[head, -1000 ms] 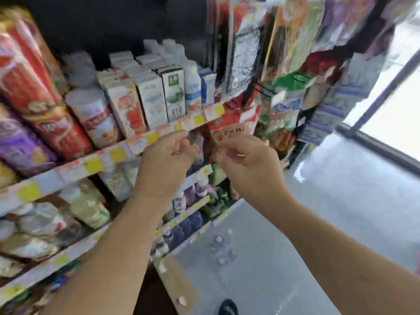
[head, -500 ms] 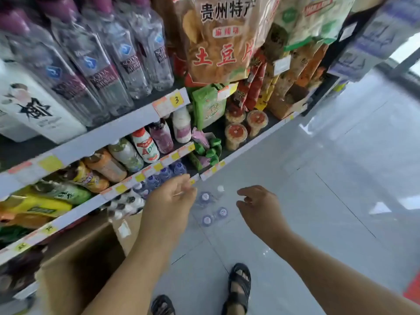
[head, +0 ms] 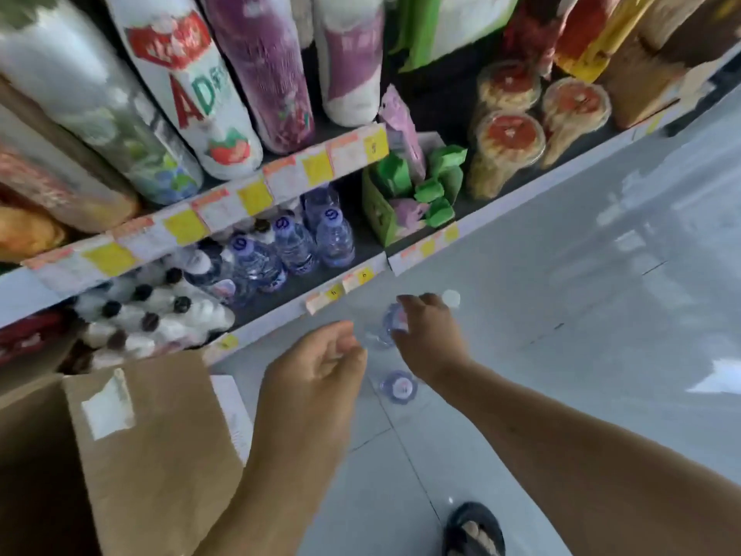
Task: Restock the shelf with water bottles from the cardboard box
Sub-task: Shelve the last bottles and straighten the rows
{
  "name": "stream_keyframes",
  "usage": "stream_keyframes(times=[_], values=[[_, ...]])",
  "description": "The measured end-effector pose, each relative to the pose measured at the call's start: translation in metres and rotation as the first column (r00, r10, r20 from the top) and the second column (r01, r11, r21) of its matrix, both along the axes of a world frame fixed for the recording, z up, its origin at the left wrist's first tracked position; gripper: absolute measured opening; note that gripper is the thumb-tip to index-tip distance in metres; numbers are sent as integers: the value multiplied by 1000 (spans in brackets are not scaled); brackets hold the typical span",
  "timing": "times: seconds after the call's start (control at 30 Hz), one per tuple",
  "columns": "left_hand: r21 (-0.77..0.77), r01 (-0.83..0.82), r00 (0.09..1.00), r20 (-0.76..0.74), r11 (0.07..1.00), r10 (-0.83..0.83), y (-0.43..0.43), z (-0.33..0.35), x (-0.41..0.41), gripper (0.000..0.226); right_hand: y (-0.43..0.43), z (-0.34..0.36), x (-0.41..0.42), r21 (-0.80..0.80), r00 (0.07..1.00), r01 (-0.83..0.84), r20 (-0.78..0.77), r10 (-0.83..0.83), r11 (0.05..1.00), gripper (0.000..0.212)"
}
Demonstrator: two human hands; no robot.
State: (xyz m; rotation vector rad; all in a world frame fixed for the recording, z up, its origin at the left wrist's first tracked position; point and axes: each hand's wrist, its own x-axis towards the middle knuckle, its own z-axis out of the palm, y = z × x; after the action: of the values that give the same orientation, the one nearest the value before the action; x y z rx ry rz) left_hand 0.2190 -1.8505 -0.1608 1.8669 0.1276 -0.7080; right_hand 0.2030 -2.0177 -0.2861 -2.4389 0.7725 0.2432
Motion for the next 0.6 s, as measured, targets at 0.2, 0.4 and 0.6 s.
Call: stream_keyframes(times=[0.2,0.4,0.6], values=[[-62,12,999,35,998,-10,-11,-44,21,19,-1,-47,6,-77,998,-13,53,17,997,29],[-78,-1,999,38,997,4,-9,-29,28,24,3,17,-3,-44,981,-6,195,15,999,32],[-71,72,995,71,995,-66,1,71,27,39,13,190,-18,-19,923,-13,384,20,1000,33]])
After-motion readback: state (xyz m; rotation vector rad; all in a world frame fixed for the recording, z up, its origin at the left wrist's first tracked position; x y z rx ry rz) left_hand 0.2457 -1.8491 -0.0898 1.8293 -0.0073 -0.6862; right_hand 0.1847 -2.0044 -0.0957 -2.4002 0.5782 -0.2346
